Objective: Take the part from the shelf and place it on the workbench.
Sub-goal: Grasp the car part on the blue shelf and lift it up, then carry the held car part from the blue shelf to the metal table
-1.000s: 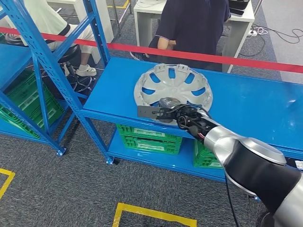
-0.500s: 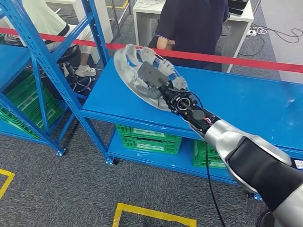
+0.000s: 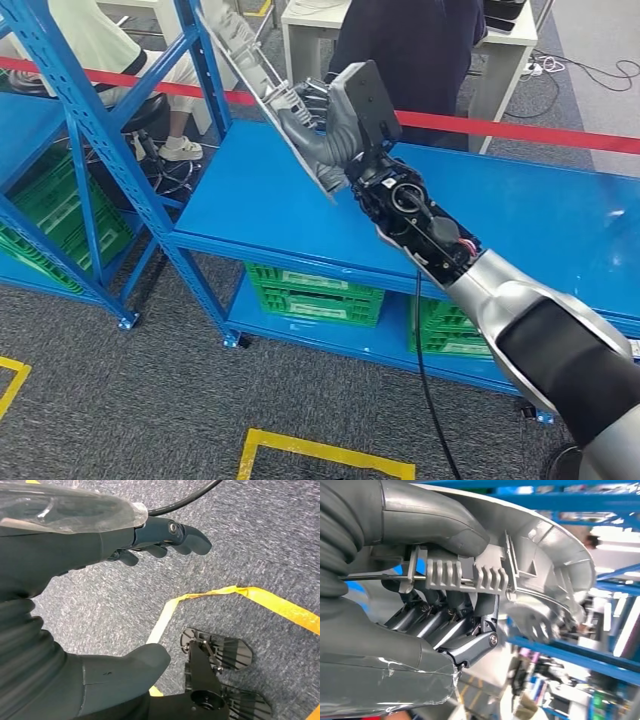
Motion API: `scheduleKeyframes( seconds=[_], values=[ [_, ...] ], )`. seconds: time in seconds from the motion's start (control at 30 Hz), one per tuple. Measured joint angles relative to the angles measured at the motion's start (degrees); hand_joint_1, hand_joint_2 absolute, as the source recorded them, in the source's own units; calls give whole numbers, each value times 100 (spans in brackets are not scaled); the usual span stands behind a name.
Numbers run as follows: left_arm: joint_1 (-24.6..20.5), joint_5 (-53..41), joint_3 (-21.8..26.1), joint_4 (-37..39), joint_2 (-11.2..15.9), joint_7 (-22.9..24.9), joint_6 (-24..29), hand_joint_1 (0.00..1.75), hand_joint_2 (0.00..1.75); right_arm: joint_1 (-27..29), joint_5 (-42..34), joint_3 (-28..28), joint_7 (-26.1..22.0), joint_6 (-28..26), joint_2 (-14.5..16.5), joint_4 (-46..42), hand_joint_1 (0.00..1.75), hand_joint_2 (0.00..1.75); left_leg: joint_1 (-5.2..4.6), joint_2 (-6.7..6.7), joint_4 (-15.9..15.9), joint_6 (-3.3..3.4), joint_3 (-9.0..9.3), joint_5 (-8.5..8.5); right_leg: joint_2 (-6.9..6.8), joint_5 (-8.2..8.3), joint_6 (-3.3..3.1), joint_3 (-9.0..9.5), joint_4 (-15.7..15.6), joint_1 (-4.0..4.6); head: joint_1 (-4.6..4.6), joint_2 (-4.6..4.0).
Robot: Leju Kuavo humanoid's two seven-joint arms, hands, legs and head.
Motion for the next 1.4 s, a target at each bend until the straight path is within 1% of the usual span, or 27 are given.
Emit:
scheduleKeyframes(
  seconds=[0.17,0.3,0.43,0.57,0.67,0.8,1.0,1.2,1.4],
  values=[
    [48,33,2,0,-3,-15,26,0,175,534,-54,-97,-182,149,-24,-889,169,175,1,1,-1,-1,0,-3,3,-2,0,0,0,0,-4,0],
    [57,32,2,-1,-3,-15,32,0,175,932,75,-63,-238,317,-25,-1475,169,175,1,-1,-2,-1,-2,-4,2,-3,0,0,0,0,-4,0],
    [55,25,2,0,-3,-15,35,0,175,1166,169,8,-229,402,-23,-1884,169,175,2,-1,-2,-1,-9,-4,0,-3,0,0,0,0,-5,0],
    [49,16,2,-1,-3,-15,45,0,175,1376,312,137,-188,616,34,-2172,169,175,3,-3,-3,-1,-12,-4,-3,-3,0,2,0,0,-4,0],
    [39,16,2,-1,-3,-15,49,0,175,1515,536,345,-165,811,175,-2271,169,175,4,-3,-5,-1,-12,-4,-2,-3,-1,2,0,0,-5,0],
    [39,16,1,0,-5,-15,50,0,175,1646,767,702,-146,1028,453,-2284,169,175,5,-3,-6,-1,-12,-4,-2,-4,-2,1,0,2,-4,0],
    [48,37,1,-1,-14,-13,89,0,175,1757,885,1146,-154,1291,800,-2279,169,175,8,-4,-7,-2,-14,-5,-4,-9,-2,1,0,6,-4,0],
    [57,40,0,-2,-22,-13,104,0,175,1792,900,1443,-133,1420,989,-2259,169,175,7,-6,-7,-2,-14,-5,-10,-10,-2,4,-1,5,-3,0],
    [57,40,0,-2,-30,-13,119,0,175,1791,908,1617,-126,1496,1131,-2215,169,175,7,-6,-6,-2,-13,-5,-10,-9,-2,5,-3,5,-3,0]
  ],
)
